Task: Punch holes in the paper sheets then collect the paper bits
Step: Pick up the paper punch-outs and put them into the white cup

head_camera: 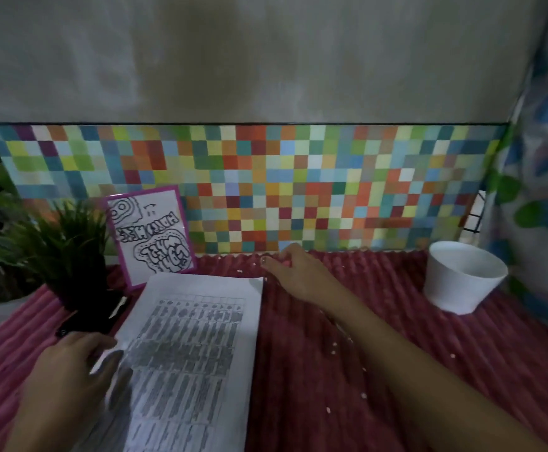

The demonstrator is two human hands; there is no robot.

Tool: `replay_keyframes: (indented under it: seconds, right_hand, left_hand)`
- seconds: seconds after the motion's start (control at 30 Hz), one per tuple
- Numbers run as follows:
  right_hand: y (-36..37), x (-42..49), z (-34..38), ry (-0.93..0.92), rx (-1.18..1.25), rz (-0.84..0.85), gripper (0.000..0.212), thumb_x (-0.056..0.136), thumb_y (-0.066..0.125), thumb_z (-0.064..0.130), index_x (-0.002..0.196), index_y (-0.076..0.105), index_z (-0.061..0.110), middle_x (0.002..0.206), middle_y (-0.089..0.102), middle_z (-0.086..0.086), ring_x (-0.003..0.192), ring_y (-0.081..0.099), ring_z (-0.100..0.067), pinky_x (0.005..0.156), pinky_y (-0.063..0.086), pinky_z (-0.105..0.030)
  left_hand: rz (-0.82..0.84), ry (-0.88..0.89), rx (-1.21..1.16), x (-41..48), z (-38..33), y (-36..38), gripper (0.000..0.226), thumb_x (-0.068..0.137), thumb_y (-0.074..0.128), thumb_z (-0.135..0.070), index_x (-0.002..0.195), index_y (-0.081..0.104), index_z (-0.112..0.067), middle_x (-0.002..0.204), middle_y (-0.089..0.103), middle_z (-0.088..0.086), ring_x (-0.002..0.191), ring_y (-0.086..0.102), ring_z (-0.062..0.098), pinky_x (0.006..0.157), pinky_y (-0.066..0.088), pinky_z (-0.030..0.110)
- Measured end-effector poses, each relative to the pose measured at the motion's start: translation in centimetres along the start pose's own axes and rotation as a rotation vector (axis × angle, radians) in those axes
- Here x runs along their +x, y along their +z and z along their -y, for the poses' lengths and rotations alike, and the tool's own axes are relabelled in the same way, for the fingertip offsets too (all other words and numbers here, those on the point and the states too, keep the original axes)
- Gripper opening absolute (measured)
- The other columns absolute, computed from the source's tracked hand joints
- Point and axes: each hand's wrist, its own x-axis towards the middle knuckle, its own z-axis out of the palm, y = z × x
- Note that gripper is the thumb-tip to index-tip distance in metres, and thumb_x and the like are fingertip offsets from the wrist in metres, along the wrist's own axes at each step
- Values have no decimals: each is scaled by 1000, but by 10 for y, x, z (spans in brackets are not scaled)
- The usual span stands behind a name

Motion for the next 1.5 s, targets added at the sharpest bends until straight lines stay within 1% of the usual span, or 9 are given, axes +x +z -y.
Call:
replay_keyframes:
  seconds: [0.07,0.2,0.33,0.5,0.6,0.7,0.9,1.23,1.5]
  right_hand:
    - [-6,-20,2,38,59,66,37,90,53,43,105,49,10,101,60,-6,89,56,-21,71,39,-35]
    - [17,-42,-2,182,-65,275,80,85,53,51,144,18,9,147,29,-19,130,38,-37,95,36,-39]
    - [39,-40,-5,257,-107,230,92,85,57,57,148,8,11,151,17,-18,137,25,-39,108,28,-47]
    - [35,-31,-7,288,-149,338,105,81,43,76,151,3,8,157,6,-22,142,17,-41,111,24,-53]
    - [6,-36,-5,171,-93,394,83,83,37,76,123,52,4,122,53,-18,104,57,-30,84,48,-40]
    - [-31,-56,-26,-22,-44,274,55,91,47,57,70,51,7,64,45,-8,54,43,-18,53,35,-28]
    - [-54,-127,-102,-71,32,98,7,78,69,18,77,76,17,76,71,-2,71,64,-10,72,50,-27]
    - [-17,-150,-133,-136,71,-145,14,65,72,27,77,76,24,77,56,15,68,57,5,61,37,-2]
    - [-16,-146,-129,-118,38,-193,5,75,70,18,72,74,21,75,54,14,76,57,1,63,37,-5]
  left_hand:
    - [-59,134,-40,-2,-34,1,5,79,75,-17,82,73,-20,86,67,4,77,62,26,68,49,37]
    - [-9,301,-306,-24,-116,3,8,78,76,-25,77,70,-29,76,68,-11,73,64,7,69,53,33]
    - [247,419,-409,-60,-164,15,18,66,56,-55,74,63,-40,65,65,-26,60,62,-8,55,44,10]
    - [266,519,-408,-98,-174,48,32,62,54,-44,93,57,-42,69,63,-36,56,59,-15,48,41,-1]
    - [213,477,-405,-112,-167,64,19,56,66,-46,74,60,-44,89,66,-28,76,59,-15,56,28,-13]
    - [103,484,-374,-118,-172,72,14,63,55,-48,68,64,-37,94,71,-18,83,62,-1,60,36,0]
    - [-56,569,-338,-115,-182,96,16,71,52,-43,79,62,-33,77,64,-11,65,66,15,46,53,37]
    - [-255,482,-271,-122,-186,114,28,68,52,-38,60,73,-22,73,65,-10,84,53,10,64,40,28]
    - [-207,476,-213,-123,-192,113,25,69,49,-39,60,68,-26,83,57,-8,84,52,11,46,47,33]
